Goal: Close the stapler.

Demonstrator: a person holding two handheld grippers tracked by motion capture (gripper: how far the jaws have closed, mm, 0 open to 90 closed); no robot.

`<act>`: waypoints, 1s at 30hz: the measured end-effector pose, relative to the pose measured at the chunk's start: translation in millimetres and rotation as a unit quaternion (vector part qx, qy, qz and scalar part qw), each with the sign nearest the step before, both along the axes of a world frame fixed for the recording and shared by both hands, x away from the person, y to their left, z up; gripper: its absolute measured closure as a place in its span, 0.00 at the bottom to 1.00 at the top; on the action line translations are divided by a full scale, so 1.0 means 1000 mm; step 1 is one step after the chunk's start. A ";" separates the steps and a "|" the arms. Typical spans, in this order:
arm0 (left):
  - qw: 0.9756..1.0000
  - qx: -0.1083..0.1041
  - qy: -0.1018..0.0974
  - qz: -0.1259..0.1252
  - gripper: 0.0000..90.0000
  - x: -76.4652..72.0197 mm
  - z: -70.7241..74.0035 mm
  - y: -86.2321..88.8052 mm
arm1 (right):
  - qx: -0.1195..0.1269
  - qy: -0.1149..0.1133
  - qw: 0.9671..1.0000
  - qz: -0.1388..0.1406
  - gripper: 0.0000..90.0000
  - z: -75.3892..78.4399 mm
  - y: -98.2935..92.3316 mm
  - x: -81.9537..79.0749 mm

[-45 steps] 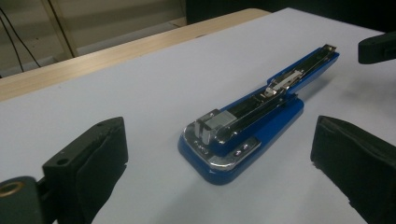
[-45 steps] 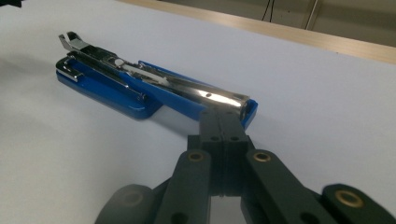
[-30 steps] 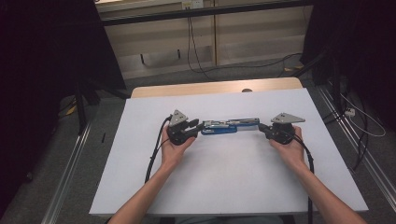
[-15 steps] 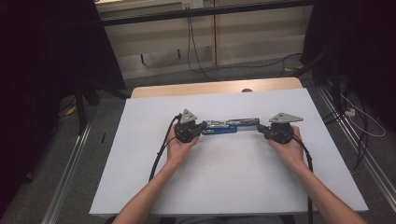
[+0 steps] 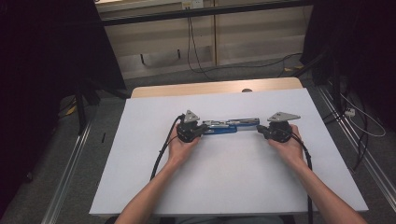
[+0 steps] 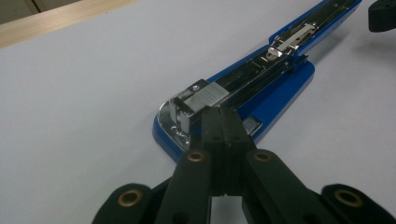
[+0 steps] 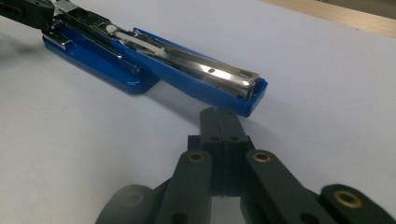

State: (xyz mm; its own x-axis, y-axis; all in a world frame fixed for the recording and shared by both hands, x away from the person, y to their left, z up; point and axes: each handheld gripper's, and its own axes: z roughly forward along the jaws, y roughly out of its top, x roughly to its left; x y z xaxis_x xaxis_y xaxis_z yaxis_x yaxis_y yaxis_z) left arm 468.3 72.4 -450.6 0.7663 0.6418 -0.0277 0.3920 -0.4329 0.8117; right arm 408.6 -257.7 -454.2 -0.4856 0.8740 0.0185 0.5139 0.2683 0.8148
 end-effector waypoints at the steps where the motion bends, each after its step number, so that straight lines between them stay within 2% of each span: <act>1: 1.000 0.001 0.002 0.004 1.00 -0.001 0.000 -0.001 | -0.001 0.003 1.000 0.001 1.00 -0.001 0.000 0.000; 4: 1.000 0.007 0.001 -0.002 1.00 -0.001 0.001 -0.002 | -0.003 0.009 1.000 0.000 1.00 -0.002 0.000 0.002; 7: 1.000 0.002 0.006 -0.003 1.00 -0.001 0.000 -0.001 | -0.012 0.015 1.000 0.003 1.00 -0.001 0.001 0.004; 11: 1.000 0.011 -0.004 -0.006 1.00 -0.001 0.001 -0.002 | -0.016 0.020 1.000 0.005 1.00 0.000 0.003 0.008; 16: 1.000 0.001 -0.002 -0.005 1.00 -0.001 -0.001 -0.002 | -0.020 0.033 0.999 0.008 1.00 -0.004 0.007 0.010; 27: 1.000 0.005 -0.005 -0.010 1.00 0.000 0.000 -0.002 | -0.036 0.041 0.998 0.008 1.00 -0.005 0.012 0.014; 30: 1.000 -0.001 0.001 -0.010 1.00 0.000 -0.001 -0.001 | -0.039 0.044 0.998 0.007 1.00 -0.004 0.012 0.016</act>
State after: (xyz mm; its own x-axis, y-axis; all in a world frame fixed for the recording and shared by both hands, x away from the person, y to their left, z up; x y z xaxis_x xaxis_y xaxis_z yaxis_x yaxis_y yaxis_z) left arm 468.5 71.1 -451.3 0.7788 0.6265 -0.0309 0.3855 -0.4392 0.8115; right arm 424.3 -245.3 -458.1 -0.4980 0.8672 -0.0063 0.5787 0.3377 0.7423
